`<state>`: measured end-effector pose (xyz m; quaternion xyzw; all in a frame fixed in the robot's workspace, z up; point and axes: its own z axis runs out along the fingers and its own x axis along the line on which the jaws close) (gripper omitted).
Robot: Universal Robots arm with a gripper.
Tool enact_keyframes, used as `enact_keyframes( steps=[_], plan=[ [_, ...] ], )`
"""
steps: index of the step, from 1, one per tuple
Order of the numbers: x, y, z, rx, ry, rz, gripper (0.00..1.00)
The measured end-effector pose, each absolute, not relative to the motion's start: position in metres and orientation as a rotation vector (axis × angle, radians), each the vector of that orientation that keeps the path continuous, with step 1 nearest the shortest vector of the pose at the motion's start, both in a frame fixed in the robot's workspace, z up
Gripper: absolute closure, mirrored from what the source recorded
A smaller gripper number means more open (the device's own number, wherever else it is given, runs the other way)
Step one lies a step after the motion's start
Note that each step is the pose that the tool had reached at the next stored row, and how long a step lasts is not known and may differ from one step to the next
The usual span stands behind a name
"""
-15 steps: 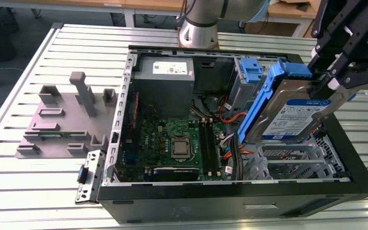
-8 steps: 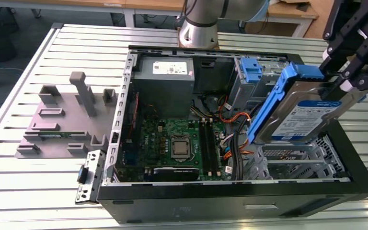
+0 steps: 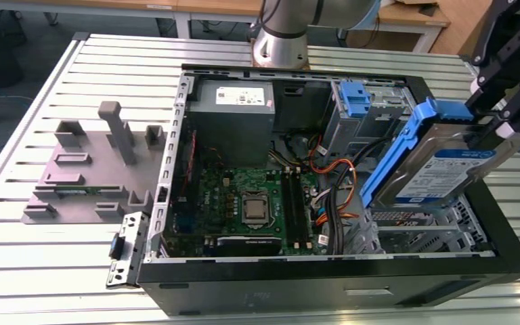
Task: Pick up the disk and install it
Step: 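Pick up the disk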
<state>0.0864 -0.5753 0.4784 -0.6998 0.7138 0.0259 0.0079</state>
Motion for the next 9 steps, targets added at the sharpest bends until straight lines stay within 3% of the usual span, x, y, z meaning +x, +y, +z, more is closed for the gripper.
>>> enact_keyframes(
  steps=[9],
  plan=[
    [0.0897,-0.5762,0.4755,-2.187,2.231,0.081,0.65]
  ],
)
